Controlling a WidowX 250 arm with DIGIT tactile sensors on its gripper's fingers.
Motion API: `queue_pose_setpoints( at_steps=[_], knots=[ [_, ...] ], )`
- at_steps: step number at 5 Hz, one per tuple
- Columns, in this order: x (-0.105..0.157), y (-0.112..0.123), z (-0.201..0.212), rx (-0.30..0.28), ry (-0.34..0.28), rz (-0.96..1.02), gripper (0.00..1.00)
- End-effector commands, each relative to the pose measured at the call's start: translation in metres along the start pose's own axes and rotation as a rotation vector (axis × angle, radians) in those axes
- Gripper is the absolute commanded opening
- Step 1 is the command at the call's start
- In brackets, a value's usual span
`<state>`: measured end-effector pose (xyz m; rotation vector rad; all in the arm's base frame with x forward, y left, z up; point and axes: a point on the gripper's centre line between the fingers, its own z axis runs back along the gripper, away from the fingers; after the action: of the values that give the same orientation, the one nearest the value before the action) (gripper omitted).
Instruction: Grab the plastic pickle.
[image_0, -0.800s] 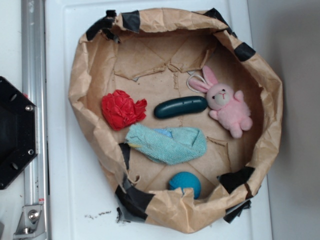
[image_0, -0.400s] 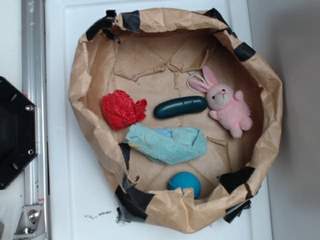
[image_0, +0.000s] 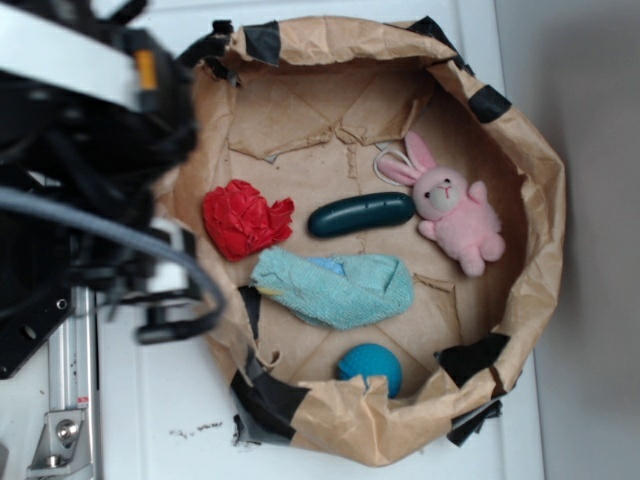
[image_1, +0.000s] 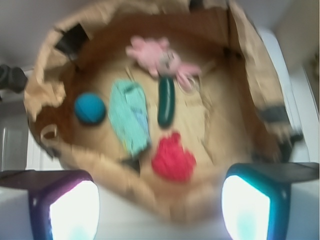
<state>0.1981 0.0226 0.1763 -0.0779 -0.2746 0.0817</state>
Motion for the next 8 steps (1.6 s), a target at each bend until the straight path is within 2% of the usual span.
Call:
queue_pose_setpoints(
  at_steps=[1,2,3,4,5,6,7,8],
  knots=[
    [0.037,-0.006,-0.075,0.061,0.084,-0.009,1.0],
    [0.045,-0.006,-0.11,0.072,0.117,-0.05,1.0],
    [0.051,0.0,-0.152,0.136,0.182,-0.194,1.0],
    [0.055,0.005,-0.164,0.144,0.214,-0.237,1.0],
    [0.051,-0.001,-0.169,0.141,0.228,-0.252,0.0],
    [0.046,-0.001,-0.162,0.178,0.247,-0.266,0.0],
    [0.043,0.001,-0.152,0.17,0.238,-0.254,0.0],
    [0.043,0.012,-0.126,0.126,0.185,-0.161,1.0]
  ],
)
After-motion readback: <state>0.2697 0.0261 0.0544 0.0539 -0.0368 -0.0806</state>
